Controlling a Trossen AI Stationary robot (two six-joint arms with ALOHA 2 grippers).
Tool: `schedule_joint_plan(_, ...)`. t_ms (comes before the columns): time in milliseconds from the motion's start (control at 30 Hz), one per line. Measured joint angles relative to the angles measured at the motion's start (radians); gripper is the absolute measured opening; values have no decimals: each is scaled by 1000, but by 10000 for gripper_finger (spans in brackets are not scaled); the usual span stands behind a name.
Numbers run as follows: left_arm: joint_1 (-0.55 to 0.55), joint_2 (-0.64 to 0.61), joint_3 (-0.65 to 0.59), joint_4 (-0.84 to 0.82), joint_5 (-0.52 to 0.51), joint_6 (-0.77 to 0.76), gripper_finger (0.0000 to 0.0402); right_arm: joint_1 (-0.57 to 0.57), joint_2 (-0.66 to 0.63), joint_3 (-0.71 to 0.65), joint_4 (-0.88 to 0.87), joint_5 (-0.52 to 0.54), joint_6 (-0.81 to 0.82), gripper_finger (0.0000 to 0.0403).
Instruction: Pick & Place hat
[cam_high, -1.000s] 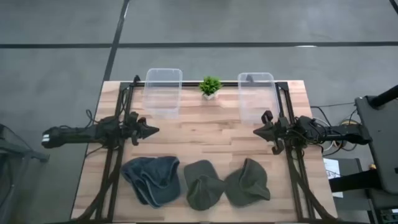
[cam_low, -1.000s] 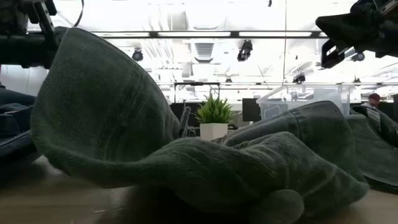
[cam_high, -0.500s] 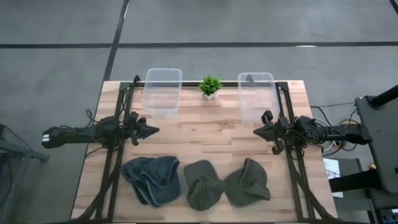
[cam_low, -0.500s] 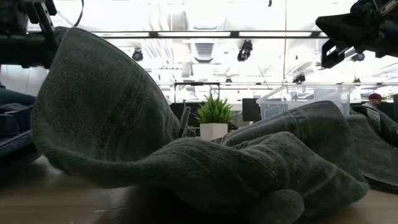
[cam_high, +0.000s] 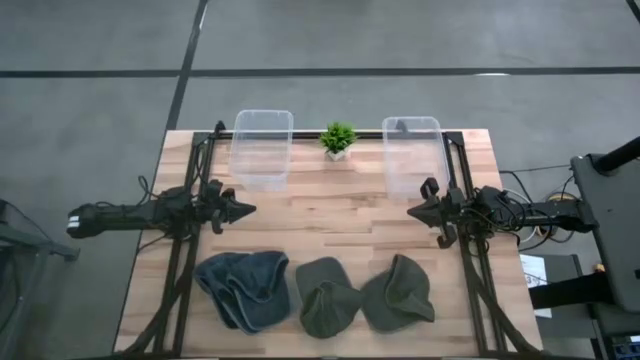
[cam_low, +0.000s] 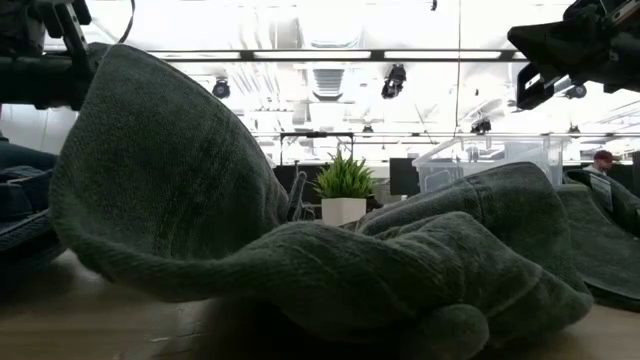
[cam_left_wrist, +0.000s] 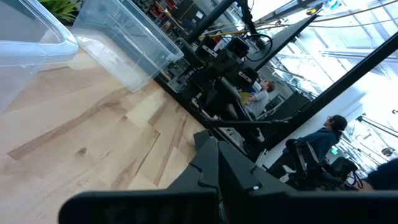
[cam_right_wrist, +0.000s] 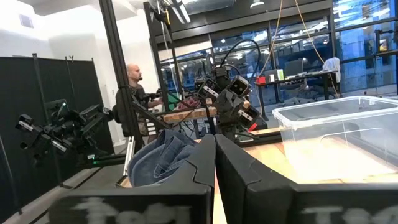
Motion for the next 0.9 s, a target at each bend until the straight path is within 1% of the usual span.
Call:
schedule_joint_plan(500,0,0,0,0,-9,0,0,0,0,0,1,0,0,8)
schedule_joint_plan(567,0,0,0,1,-13,-22,0,0,0,0,8,0,24,8)
schedule_joint_plan(667,0,0,0,12,-21,-116,0,0,-1,0,19,2,207,8)
schedule_joint_plan(700,0,0,0,15,-41,-145,0,0,-1,0,25,20,270,8)
schedule_joint_plan(733,0,0,0,20,-73,-189,0,0,3,0,41,57,337,8)
schedule_joint_plan(800,0,0,0,26,-155,-269,0,0,6,0,73,143,537,8)
schedule_joint_plan(867,0,0,0,26,-249,-301,0,0,6,1,86,191,746,8)
schedule_joint_plan(900,0,0,0,26,-295,-323,0,0,8,1,84,221,811,8)
